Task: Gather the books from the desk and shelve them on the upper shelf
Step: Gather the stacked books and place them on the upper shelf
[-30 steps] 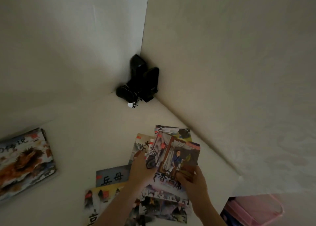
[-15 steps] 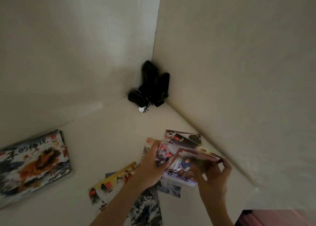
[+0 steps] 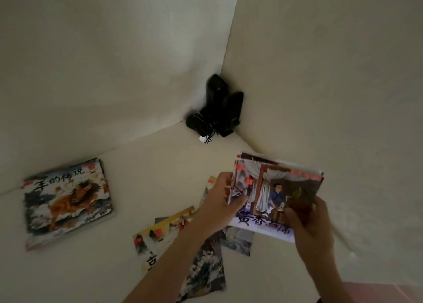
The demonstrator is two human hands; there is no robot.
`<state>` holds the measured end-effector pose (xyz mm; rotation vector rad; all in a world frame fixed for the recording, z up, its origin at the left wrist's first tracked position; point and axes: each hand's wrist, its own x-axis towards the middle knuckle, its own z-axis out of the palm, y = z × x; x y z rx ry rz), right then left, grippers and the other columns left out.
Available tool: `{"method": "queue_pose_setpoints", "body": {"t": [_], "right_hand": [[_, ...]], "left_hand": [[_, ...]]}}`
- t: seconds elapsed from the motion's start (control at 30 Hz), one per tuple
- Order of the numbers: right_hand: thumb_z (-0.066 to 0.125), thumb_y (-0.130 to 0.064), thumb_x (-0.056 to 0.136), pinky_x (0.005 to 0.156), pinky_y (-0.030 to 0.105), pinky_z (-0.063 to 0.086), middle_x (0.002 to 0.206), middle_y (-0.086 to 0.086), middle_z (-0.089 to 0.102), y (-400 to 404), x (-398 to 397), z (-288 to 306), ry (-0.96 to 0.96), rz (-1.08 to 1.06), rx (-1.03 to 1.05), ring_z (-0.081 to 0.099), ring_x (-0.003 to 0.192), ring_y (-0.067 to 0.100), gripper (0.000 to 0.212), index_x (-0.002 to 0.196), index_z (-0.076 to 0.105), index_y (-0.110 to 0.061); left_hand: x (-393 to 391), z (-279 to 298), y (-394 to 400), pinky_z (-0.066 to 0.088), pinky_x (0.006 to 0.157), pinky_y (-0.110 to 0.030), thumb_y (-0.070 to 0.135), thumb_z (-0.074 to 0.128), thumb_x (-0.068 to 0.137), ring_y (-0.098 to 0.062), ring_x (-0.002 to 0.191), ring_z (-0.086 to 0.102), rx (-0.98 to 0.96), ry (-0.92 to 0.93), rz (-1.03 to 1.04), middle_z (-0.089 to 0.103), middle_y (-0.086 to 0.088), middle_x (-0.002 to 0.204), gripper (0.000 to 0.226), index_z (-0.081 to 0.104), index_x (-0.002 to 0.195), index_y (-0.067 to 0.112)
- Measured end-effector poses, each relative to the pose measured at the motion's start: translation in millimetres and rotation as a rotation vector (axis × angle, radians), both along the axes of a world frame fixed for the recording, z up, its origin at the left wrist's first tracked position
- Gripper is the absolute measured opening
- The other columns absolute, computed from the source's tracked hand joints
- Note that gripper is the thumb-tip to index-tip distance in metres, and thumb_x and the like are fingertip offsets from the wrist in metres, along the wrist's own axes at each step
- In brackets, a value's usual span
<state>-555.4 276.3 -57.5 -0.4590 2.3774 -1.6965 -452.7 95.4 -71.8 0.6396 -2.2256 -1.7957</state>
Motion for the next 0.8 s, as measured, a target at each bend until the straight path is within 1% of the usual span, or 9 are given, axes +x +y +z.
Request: {"method": "queue_pose_setpoints", "body": {"t": [0.1, 0.17, 0.23, 0.3, 0.37, 0.47, 0.63, 0.7, 0.8], "right_hand": [[0.061, 0.007, 0.088, 0.076, 0.042, 0.057, 0.097, 0.010, 0.071, -24.4, 18.8, 9.8, -0.375, 0.114, -0.011, 0.069, 0.085, 0.025, 0.035, 0.114, 0.057, -0.016], [0.060, 0.009, 0.087, 0.074, 0.039, 0.058, 0.098, 0.014, 0.068, -46.5, 48.8, -1.4, -0.559, 0.213, 0.085, 0.067, 0.084, 0.027, 0.036, 0.115, 0.056, -0.012], [0.063, 0.002, 0.087, 0.070, 0.024, 0.055, 0.100, 0.008, 0.065, -66.0, 78.0, -24.8, -0.526, 0.341, 0.299, 0.064, 0.085, 0.019, 0.041, 0.124, 0.051, -0.012], [0.064, -0.009, 0.089, 0.069, 0.012, 0.046, 0.105, -0.002, 0.059, -80.6, 98.5, -46.9, -0.351, 0.406, 0.495, 0.059, 0.090, 0.014, 0.056, 0.139, 0.039, -0.017], [0.064, -0.018, 0.089, 0.079, 0.015, 0.047, 0.118, 0.004, 0.053, -86.6, 109.3, -57.0, -0.199, 0.407, 0.641, 0.055, 0.102, 0.020, 0.061, 0.142, 0.034, -0.021], [0.065, -0.026, 0.090, 0.093, 0.029, 0.047, 0.127, 0.012, 0.044, -83.9, 113.2, -64.9, -0.137, 0.381, 0.788, 0.053, 0.110, 0.027, 0.066, 0.145, 0.030, -0.020], [0.074, -0.027, 0.082, 0.087, 0.031, 0.054, 0.118, 0.010, 0.058, -76.1, 104.2, -68.3, -0.197, 0.303, 0.776, 0.059, 0.100, 0.024, 0.052, 0.123, 0.045, -0.013], [0.080, -0.027, 0.075, 0.081, 0.028, 0.054, 0.114, 0.009, 0.059, -73.1, 100.1, -68.7, -0.238, 0.283, 0.732, 0.060, 0.095, 0.023, 0.060, 0.121, 0.045, -0.014], [0.083, -0.023, 0.072, 0.063, 0.024, 0.053, 0.098, 0.005, 0.066, -71.6, 99.3, -72.6, -0.340, 0.241, 0.624, 0.063, 0.080, 0.017, 0.056, 0.114, 0.048, -0.010]], "left_hand": [[34.9, 10.3, -23.8, 0.048, 0.070, -0.014, 0.037, 0.057, 0.092, -0.008, 0.087, 0.062, -0.005, -0.162, 0.078, 0.061, 0.011, 0.096, 0.029, 0.047, 0.116, 0.025], [68.8, 3.4, -30.9, 0.047, 0.072, -0.024, 0.044, 0.055, 0.092, -0.017, 0.087, 0.059, -0.140, -0.476, 0.183, 0.060, -0.001, 0.095, 0.029, 0.052, 0.102, 0.017], [101.1, -10.2, -21.9, 0.045, 0.089, -0.034, 0.057, 0.055, 0.086, -0.027, 0.113, 0.048, -0.327, -0.878, 0.301, 0.046, -0.010, 0.121, 0.052, 0.047, 0.112, 0.013], [123.6, -22.1, -5.2, 0.042, 0.097, -0.040, 0.059, 0.058, 0.082, -0.034, 0.126, 0.034, -0.270, -1.015, 0.439, 0.027, -0.016, 0.138, 0.068, 0.037, 0.126, 0.012], [135.1, -39.2, 6.3, 0.039, 0.100, -0.042, 0.051, 0.062, 0.082, -0.036, 0.127, 0.034, -0.131, -0.944, 0.541, 0.028, -0.019, 0.139, 0.073, 0.032, 0.134, 0.010], [137.6, -54.4, 13.1, 0.034, 0.103, -0.036, 0.053, 0.058, 0.085, -0.031, 0.125, 0.036, -0.225, -0.931, 0.542, 0.035, -0.014, 0.136, 0.079, 0.022, 0.139, 0.009], [129.8, -66.4, 9.4, 0.043, 0.085, -0.033, 0.017, 0.073, 0.077, -0.026, 0.104, 0.050, -0.064, -0.464, 0.583, 0.050, -0.003, 0.106, 0.043, 0.045, 0.110, 0.017], [132.5, -68.6, 2.7, 0.048, 0.082, -0.033, 0.010, 0.078, 0.071, -0.024, 0.098, 0.054, -0.018, -0.433, 0.559, 0.054, -0.002, 0.100, 0.047, 0.045, 0.104, 0.021], [136.1, -67.6, -5.3, 0.045, 0.067, -0.022, 0.001, 0.076, 0.070, -0.015, 0.084, 0.057, 0.102, -0.423, 0.577, 0.059, 0.004, 0.091, 0.050, 0.049, 0.108, 0.017]]}}
